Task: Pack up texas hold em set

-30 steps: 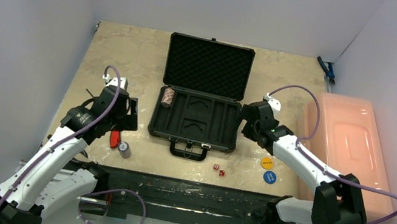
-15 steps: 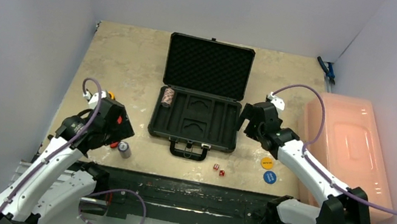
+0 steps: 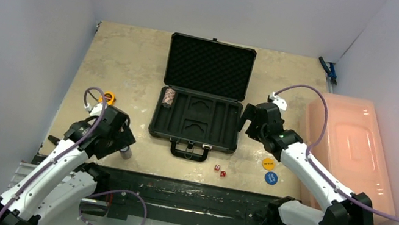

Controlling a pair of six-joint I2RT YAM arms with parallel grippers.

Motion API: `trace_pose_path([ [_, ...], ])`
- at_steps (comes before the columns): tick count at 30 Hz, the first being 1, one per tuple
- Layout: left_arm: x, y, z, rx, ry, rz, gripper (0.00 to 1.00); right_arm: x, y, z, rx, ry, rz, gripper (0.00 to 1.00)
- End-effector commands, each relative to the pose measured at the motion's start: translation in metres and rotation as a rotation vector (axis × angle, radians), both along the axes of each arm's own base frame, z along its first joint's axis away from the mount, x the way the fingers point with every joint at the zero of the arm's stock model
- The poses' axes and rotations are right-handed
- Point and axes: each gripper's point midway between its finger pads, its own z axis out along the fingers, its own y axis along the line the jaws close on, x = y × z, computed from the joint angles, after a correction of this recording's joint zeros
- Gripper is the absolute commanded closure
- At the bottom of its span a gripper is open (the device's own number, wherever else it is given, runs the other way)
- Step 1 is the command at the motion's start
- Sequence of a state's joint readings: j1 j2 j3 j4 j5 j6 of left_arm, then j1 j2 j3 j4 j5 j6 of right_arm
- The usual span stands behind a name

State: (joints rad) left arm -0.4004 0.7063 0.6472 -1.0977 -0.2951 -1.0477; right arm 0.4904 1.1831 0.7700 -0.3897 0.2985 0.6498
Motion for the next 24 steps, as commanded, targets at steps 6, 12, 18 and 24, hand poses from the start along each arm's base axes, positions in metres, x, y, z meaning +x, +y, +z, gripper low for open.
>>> trace_pose_path([
  [6, 0.008, -0.011, -0.019, -0.037, 0.022, 0.0, 0.23, -0.001, -0.003, 0.009, 0.003, -0.028, 0.002, 0.01],
  [12, 0.011, -0.013, -0.028, -0.033, 0.03, -0.017, 0.3, -0.001, -0.003, 0.01, 0.003, -0.028, 0.001, 0.01],
  [18, 0.013, -0.014, -0.036, -0.023, 0.049, -0.03, 0.36, -0.002, -0.003, 0.009, 0.002, -0.024, 0.0, 0.01],
  [24, 0.013, -0.012, -0.042, -0.01, 0.052, -0.036, 0.42, -0.002, -0.003, 0.009, 0.001, -0.023, 0.002, 0.01],
])
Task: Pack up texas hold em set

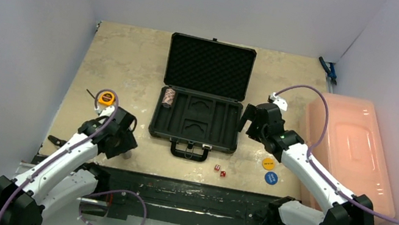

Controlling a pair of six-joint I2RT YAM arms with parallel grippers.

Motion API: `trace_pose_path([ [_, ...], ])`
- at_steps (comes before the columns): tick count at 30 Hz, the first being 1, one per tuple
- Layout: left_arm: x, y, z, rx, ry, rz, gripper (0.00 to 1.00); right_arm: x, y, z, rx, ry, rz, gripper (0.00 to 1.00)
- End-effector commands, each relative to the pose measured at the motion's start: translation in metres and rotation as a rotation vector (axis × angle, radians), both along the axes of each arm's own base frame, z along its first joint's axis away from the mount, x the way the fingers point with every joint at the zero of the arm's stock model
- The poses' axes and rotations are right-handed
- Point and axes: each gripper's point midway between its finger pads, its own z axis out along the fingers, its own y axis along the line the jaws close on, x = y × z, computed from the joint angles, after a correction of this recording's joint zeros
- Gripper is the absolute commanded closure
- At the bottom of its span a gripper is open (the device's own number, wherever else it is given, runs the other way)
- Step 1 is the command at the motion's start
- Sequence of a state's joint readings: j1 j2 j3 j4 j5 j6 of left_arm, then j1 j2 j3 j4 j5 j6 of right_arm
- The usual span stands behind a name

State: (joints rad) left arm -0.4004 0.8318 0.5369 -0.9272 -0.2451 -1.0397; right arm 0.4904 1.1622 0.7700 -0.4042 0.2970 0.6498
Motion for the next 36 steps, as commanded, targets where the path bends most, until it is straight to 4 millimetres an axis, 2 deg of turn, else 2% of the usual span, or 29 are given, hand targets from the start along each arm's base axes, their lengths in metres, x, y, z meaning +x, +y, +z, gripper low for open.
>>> trace_pose_path([
  [1, 0.006, 0.0, -0.001, 0.003, -0.027, -0.01, 0.43, 0.001, -0.002, 0.004, -0.005, -0.017, 0.001, 0.01],
  [9, 0.005, 0.0, -0.008, 0.006, -0.022, -0.014, 0.56, 0.002, -0.002, 0.002, -0.007, -0.011, 0.002, 0.01],
  [15, 0.006, -0.001, -0.009, 0.004, -0.027, -0.026, 0.86, 0.001, -0.002, 0.003, -0.008, -0.013, 0.003, 0.01],
  [19, 0.007, -0.001, -0.007, 0.004, -0.034, -0.026, 1.0, 0.001, -0.002, 0.004, -0.01, -0.017, 0.007, 0.01],
  [26, 0.008, 0.0, -0.001, 0.005, -0.046, -0.032, 1.0, 0.002, -0.001, 0.006, -0.017, -0.019, 0.026, 0.01],
  [36, 0.015, -0.004, 0.019, 0.004, -0.07, -0.086, 1.0, 0.003, 0.009, 0.013, 0.005, -0.039, 0.094, 0.01],
])
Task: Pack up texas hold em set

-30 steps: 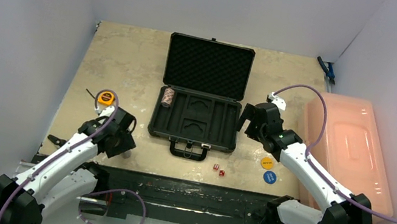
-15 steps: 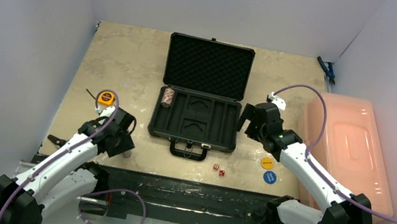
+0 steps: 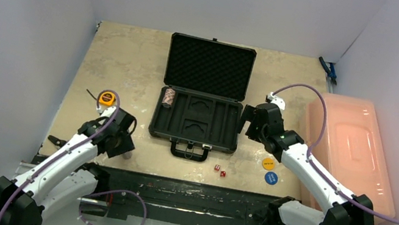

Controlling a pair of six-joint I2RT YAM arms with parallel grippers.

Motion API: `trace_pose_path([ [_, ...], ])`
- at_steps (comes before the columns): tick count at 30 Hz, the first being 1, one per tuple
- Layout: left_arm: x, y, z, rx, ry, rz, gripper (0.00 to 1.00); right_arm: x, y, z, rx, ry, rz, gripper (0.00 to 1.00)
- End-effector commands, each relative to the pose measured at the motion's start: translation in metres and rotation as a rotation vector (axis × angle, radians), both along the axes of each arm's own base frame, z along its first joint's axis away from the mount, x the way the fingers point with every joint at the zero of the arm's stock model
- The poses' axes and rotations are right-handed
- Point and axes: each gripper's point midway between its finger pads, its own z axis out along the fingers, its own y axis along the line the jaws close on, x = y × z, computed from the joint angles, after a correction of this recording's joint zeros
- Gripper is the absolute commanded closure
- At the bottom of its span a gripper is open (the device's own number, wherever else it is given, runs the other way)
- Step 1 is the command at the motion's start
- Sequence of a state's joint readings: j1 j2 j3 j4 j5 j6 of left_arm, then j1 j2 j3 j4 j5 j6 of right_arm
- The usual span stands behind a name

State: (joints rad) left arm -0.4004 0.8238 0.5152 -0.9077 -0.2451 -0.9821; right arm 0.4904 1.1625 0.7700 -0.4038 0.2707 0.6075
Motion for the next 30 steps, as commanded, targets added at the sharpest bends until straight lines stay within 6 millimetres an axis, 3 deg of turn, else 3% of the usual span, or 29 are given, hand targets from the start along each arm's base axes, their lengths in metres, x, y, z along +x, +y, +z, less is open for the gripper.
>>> trace_pose_path([
  [1, 0.017, -0.008, 0.026, -0.022, -0.072, -0.043, 1.0, 0.005, 0.009, 0.015, 0.024, -0.048, 0.061, 0.01],
  [10, 0.025, -0.019, 0.054, -0.037, -0.098, -0.186, 1.0, 0.005, 0.031, 0.029, 0.083, -0.111, 0.205, 0.01],
  [16, 0.032, -0.03, 0.079, -0.057, -0.127, -0.292, 1.0, -0.002, 0.054, 0.052, 0.152, -0.204, 0.336, 0.01],
  [20, 0.044, -0.038, 0.097, -0.054, -0.161, -0.374, 1.0, -0.013, 0.074, 0.072, 0.203, -0.287, 0.439, 0.01],
  [30, 0.066, -0.075, 0.136, -0.122, -0.236, -0.666, 1.0, -0.045, 0.107, 0.094, 0.313, -0.398, 0.657, 0.01],
])
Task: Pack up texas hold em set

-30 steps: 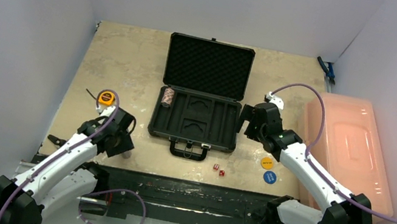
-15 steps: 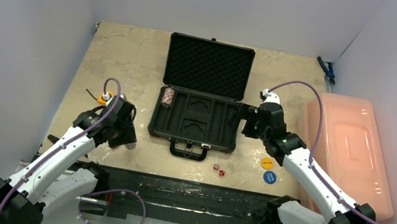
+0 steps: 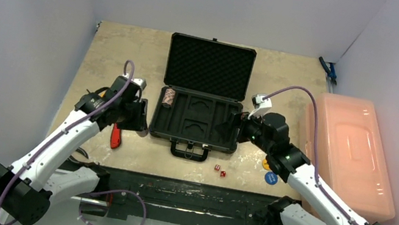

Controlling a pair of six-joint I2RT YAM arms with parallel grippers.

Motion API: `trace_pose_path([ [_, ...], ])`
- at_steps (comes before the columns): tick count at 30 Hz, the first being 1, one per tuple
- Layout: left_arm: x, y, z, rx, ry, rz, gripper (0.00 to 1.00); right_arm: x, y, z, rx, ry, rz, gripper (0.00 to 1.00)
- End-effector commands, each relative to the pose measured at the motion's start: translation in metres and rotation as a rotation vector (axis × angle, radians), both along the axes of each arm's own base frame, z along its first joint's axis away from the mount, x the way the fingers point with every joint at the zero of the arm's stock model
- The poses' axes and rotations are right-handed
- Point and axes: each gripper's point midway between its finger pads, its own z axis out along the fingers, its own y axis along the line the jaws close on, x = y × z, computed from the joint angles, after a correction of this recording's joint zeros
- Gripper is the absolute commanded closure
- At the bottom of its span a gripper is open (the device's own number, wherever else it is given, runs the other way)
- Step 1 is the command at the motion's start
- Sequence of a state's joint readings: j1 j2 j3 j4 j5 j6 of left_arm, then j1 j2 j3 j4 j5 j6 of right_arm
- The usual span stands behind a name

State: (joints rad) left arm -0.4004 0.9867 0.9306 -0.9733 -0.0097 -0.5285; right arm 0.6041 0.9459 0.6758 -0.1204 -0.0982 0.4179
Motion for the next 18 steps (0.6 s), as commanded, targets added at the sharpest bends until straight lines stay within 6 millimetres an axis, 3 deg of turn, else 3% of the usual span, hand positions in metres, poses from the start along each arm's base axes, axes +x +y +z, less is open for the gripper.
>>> trace_pose_path([
  [1, 0.021, -0.03, 0.036, -0.096, -0.12, -0.186, 1.0, -0.016, 0.021, 0.02, 0.081, -0.103, 0.157, 0.01],
  [9, 0.038, -0.062, 0.062, -0.181, -0.137, -0.361, 1.0, -0.038, 0.038, 0.032, 0.164, -0.164, 0.311, 0.01],
  [18, 0.042, -0.095, 0.062, -0.317, -0.045, -0.394, 1.0, -0.06, 0.052, 0.037, 0.25, -0.233, 0.421, 0.01],
])
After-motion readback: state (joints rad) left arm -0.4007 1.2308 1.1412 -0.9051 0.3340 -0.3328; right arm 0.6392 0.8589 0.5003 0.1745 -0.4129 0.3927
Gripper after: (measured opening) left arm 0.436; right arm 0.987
